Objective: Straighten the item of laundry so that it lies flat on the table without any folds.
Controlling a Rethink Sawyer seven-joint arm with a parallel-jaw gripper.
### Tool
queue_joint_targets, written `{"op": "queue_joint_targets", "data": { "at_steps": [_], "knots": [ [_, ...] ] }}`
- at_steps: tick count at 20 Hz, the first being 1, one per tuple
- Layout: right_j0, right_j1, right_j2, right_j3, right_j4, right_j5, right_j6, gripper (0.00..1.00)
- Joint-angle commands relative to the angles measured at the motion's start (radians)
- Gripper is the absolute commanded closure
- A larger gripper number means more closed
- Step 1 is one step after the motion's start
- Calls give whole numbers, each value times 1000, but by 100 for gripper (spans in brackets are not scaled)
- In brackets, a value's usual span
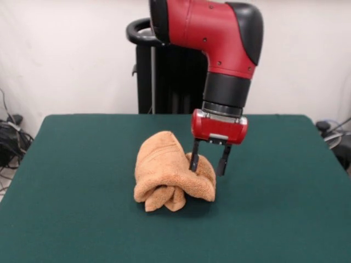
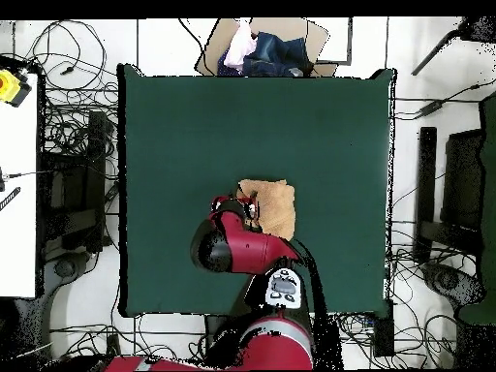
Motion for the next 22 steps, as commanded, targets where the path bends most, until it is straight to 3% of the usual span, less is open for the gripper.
{"op": "queue_joint_targets", "data": {
  "at_steps": [1, 5, 12, 16, 22],
  "knots": [
    [28, 62, 61, -19, 16, -51, 196, 0],
    [47, 79, 43, 4, 32, -69, 217, 0],
    [-7, 57, 94, 56, -26, -54, 214, 0],
    [-30, 92, 119, 67, -49, -85, 221, 0],
    [13, 99, 72, 77, -16, -90, 223, 0]
  ]
}}
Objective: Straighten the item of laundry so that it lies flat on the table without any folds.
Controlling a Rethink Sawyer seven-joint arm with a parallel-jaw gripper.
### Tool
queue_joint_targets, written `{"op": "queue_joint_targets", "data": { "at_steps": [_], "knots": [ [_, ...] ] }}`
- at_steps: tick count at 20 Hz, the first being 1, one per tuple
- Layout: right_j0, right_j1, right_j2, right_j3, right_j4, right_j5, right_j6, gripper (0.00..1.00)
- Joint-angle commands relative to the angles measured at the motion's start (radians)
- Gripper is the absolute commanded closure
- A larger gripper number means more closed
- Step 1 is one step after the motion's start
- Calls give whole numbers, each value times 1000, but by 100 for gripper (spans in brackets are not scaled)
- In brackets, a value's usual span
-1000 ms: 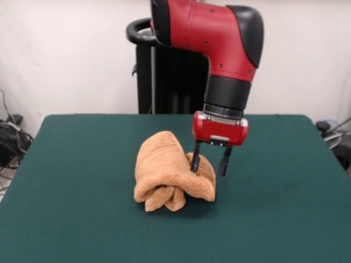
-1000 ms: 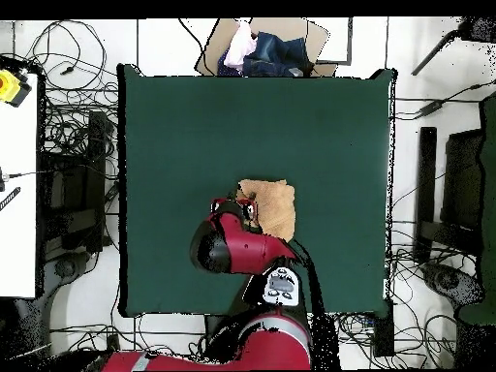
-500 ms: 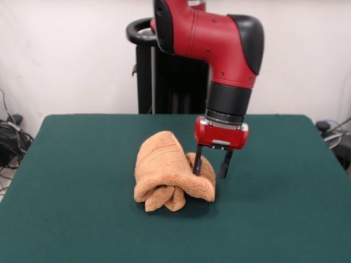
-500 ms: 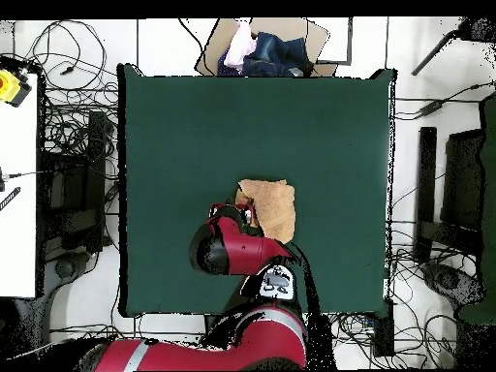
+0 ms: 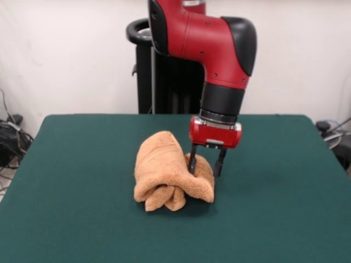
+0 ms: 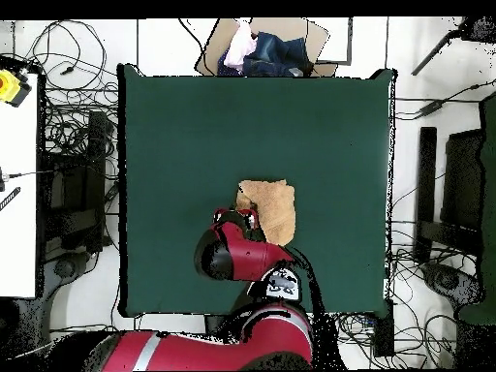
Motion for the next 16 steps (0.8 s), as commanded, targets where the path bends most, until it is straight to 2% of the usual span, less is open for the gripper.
{"op": "queue_joint_targets", "data": {
  "at_steps": [1, 16],
  "knots": [
    [23, 30, 67, 56, 0, -48, 223, 0],
    [48, 19, 62, 105, 17, -24, 225, 0]
  ]
}}
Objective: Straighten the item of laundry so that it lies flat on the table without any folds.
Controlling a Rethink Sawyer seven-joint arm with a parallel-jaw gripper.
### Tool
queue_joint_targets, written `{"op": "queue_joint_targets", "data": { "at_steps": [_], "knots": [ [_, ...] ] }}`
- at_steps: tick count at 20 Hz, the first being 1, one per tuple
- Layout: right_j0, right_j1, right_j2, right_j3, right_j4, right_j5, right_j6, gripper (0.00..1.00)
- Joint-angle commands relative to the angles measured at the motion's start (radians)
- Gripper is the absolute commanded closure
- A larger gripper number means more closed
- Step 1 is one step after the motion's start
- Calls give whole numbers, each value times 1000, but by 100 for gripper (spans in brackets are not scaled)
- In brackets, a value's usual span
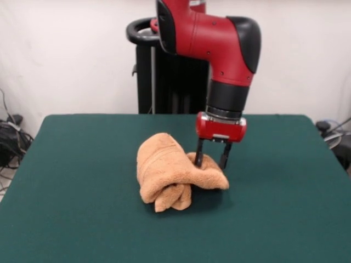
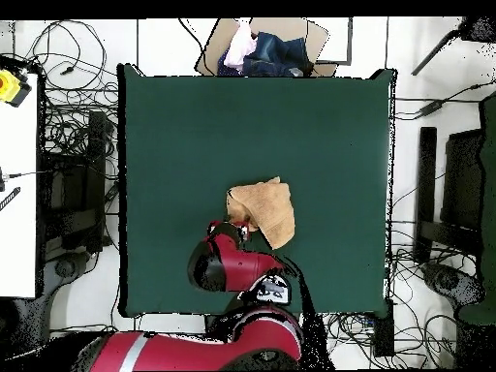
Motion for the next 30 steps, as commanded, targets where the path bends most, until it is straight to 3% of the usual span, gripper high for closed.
{"op": "queue_joint_targets", "data": {
  "at_steps": [1, 11, 12, 16, 30],
  "knots": [
    [23, 11, 59, 45, 19, -4, 219, 0],
    [28, 24, 47, 33, 11, -31, 210, 0],
    [34, 25, 39, 31, 10, -44, 208, 100],
    [48, 36, 17, 25, -1, -123, 211, 100],
    [110, -14, -28, 36, 61, -69, 222, 100]
  ]
}}
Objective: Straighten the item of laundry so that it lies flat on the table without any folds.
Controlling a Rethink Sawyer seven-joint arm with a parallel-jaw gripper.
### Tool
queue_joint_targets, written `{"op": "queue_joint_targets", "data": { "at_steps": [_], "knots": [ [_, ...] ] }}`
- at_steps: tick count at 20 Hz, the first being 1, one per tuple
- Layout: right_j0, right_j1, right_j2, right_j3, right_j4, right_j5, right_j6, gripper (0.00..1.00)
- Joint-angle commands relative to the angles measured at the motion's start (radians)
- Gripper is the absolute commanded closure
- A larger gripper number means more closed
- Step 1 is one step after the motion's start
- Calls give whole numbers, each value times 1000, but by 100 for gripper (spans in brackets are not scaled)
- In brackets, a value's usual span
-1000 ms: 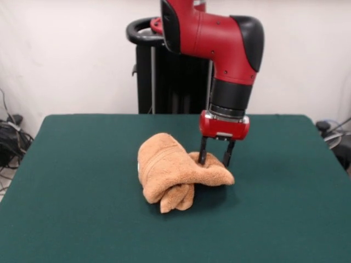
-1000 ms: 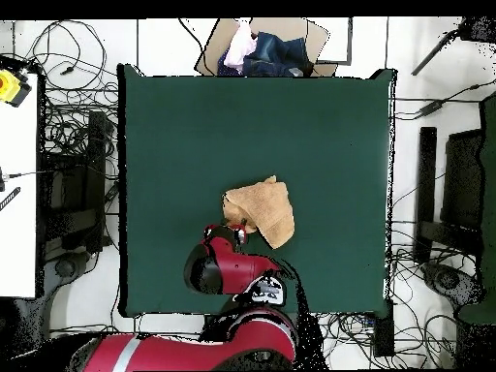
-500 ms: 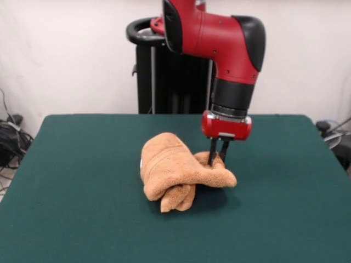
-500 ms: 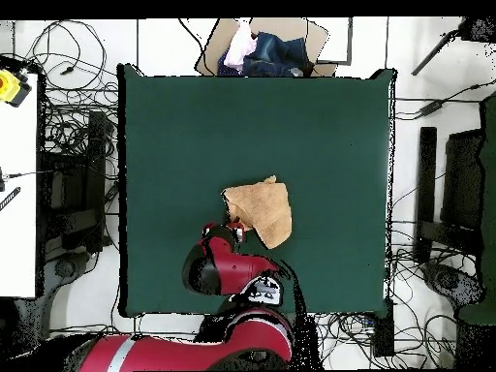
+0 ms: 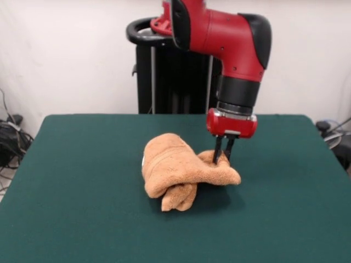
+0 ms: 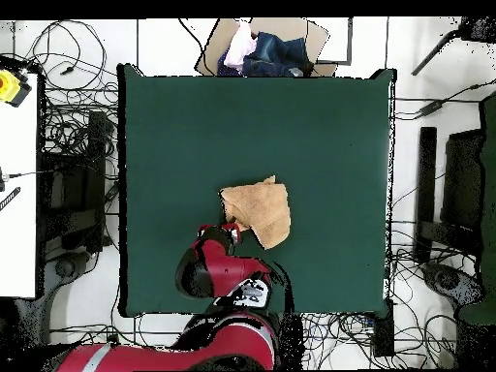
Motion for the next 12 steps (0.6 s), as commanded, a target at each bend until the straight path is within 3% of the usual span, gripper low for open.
{"op": "queue_joint_targets", "data": {
  "at_steps": [1, 12],
  "knots": [
    [26, -23, 9, 30, 59, -4, 223, 100],
    [67, -212, -16, 100, 75, 177, 202, 100]
  ]
}}
